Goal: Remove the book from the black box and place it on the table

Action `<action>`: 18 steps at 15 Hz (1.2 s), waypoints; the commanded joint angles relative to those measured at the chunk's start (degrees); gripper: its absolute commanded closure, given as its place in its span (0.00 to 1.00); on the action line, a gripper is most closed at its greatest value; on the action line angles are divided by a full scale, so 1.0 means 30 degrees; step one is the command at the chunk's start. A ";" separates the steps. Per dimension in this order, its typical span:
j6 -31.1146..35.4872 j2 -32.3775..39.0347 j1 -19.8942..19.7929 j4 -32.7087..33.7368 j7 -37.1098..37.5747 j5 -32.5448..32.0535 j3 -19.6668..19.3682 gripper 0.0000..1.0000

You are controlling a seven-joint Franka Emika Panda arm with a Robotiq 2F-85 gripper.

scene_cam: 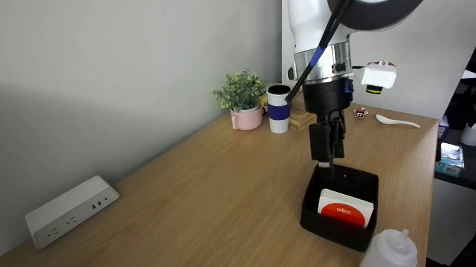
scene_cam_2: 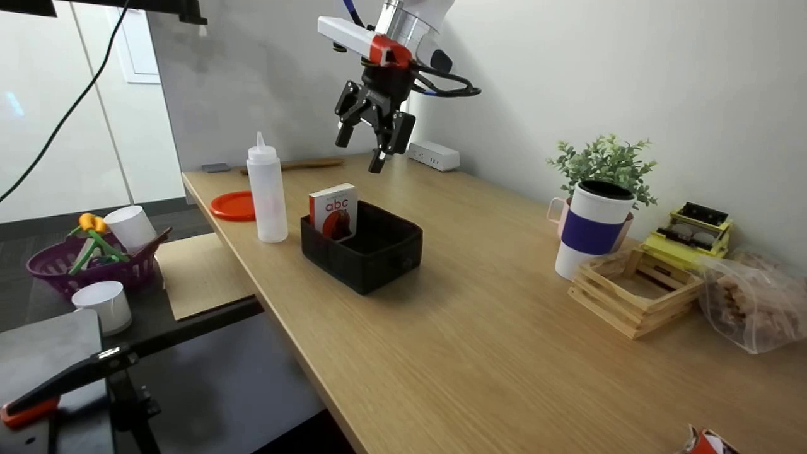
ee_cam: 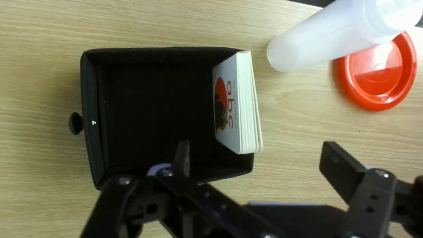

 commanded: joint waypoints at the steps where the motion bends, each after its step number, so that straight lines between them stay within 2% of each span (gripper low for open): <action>1: -0.0434 0.0510 0.0231 0.0362 0.0321 -0.0267 0.0296 0.00; 6: -0.0923 0.1354 0.1237 0.0914 0.1752 -0.1144 0.0487 0.00; 11: -0.1390 0.2082 0.1954 0.1479 0.3979 -0.2263 0.0143 0.00; 15: -0.2185 0.2246 0.2184 0.1618 0.5902 -0.3444 -0.0253 0.00; 18: -0.2799 0.2518 0.2061 0.1978 0.5964 -0.3820 -0.0258 0.00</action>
